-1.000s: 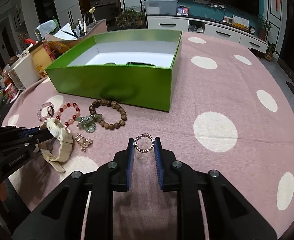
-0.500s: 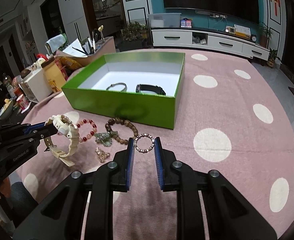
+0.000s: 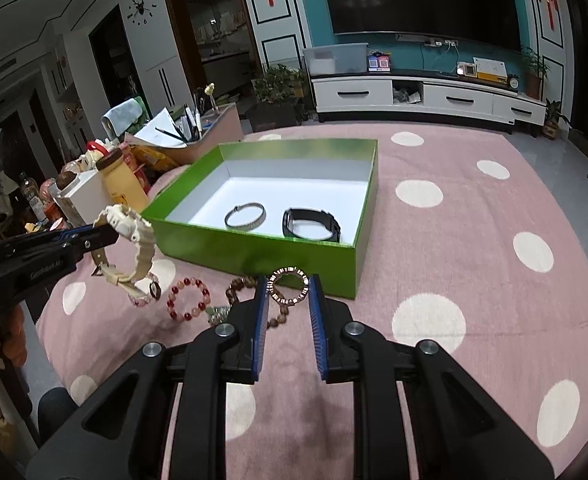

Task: Organize jewelry
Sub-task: 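Carry the white watch and ring into the green box and open both tools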

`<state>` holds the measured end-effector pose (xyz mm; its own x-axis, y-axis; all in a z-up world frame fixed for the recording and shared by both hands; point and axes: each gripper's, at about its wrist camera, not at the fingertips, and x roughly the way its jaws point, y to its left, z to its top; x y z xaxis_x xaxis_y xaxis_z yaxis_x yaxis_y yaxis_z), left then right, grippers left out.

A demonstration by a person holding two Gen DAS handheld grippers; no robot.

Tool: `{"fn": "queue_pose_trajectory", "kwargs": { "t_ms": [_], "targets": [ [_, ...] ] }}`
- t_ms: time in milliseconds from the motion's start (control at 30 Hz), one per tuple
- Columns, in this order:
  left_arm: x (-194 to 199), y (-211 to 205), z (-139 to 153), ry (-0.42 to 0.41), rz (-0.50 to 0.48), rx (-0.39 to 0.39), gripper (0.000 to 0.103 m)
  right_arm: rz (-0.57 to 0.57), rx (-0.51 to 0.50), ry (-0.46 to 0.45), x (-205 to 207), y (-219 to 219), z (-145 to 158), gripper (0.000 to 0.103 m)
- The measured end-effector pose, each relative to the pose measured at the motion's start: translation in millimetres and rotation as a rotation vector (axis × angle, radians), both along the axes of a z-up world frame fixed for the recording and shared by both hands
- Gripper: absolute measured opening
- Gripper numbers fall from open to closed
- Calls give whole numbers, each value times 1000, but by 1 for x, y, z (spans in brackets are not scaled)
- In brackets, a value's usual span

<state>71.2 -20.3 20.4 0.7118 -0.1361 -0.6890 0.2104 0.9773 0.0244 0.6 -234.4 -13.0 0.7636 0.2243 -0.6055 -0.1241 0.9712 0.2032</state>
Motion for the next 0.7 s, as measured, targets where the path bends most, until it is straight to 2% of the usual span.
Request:
{"fn": "queue_pose_trajectory", "kwargs": {
  "t_ms": [367, 700],
  "targets": [
    [60, -3, 19, -20, 44, -13, 8, 6, 5, -29, 37, -2, 9, 20],
    [113, -21, -3, 42, 66, 30, 8, 8, 36, 10, 86, -6, 1, 20]
  ]
}}
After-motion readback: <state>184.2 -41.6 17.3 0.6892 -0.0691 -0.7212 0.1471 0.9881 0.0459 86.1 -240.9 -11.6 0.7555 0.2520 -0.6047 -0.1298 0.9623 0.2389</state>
